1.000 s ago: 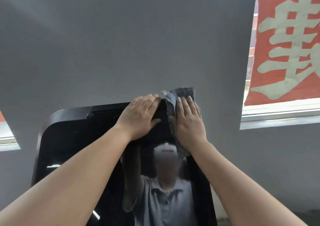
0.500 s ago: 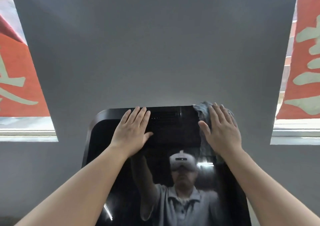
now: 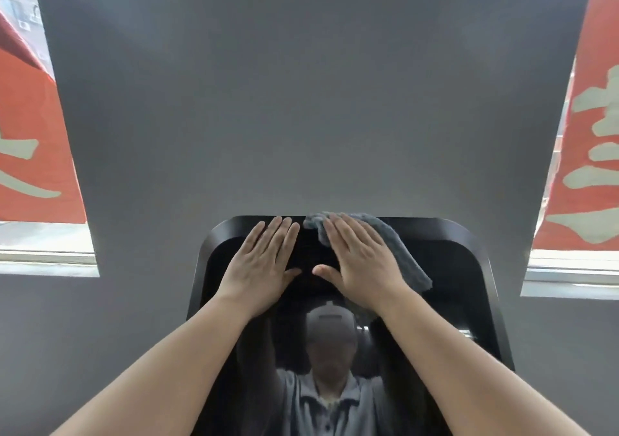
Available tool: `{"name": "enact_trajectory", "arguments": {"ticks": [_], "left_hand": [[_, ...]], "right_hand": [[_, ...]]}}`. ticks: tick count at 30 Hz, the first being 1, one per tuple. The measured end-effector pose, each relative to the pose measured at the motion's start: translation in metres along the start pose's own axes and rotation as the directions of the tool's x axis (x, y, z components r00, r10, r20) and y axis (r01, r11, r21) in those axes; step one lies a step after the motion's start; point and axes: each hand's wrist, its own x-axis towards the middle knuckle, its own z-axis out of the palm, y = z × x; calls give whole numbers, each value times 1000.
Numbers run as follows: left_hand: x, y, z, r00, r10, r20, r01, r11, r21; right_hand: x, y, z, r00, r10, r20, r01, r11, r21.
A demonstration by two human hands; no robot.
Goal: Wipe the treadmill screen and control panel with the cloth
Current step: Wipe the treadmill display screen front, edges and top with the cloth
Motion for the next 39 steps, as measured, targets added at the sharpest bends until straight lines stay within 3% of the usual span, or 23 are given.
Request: {"name": "enact_trajectory", "arguments": {"ticks": [3, 6, 9, 13, 17, 19, 23, 27, 32, 39], "left_hand": [[-5, 4, 0, 1000, -7, 0, 7, 1000, 24], [-19, 5, -5, 1000, -28, 2, 28, 999, 20], [-30, -1, -7, 991, -124, -42, 121, 990, -71], [-41, -21, -10, 903, -424, -67, 409, 897, -166], [-39, -16, -17, 937, -317, -144, 276, 928, -249], [-25, 1, -23, 956, -260, -137, 211, 932, -295], [16, 37, -26, 981, -192, -39, 178, 955, -236], [48, 49, -16, 987, -148, 62, 156, 976, -155], [43, 22, 3, 1000, 0, -22, -3, 993, -116], [2, -54, 11, 993, -116, -22, 114, 991, -75]], "right_hand": [[-19, 28, -1, 984, 179, -26, -179, 984, -15], [-11, -3, -3, 935, 353, -19, -352, 935, 30], [23, -69, 3, 974, 225, 8, -224, 968, 115], [58, -115, 1, 996, 91, 19, -93, 970, 226], [60, -102, -17, 983, -119, 137, 63, 932, 357], [46, -79, -26, 984, -153, 95, 107, 921, 374], [11, 3, -23, 974, -55, -219, 70, 995, 64], [-9, 56, -14, 990, -5, -140, -10, 994, -105], [-1, 61, 5, 986, -32, -165, 14, 994, -107], [4, 64, 21, 933, -70, -353, 61, 998, -36]]}}
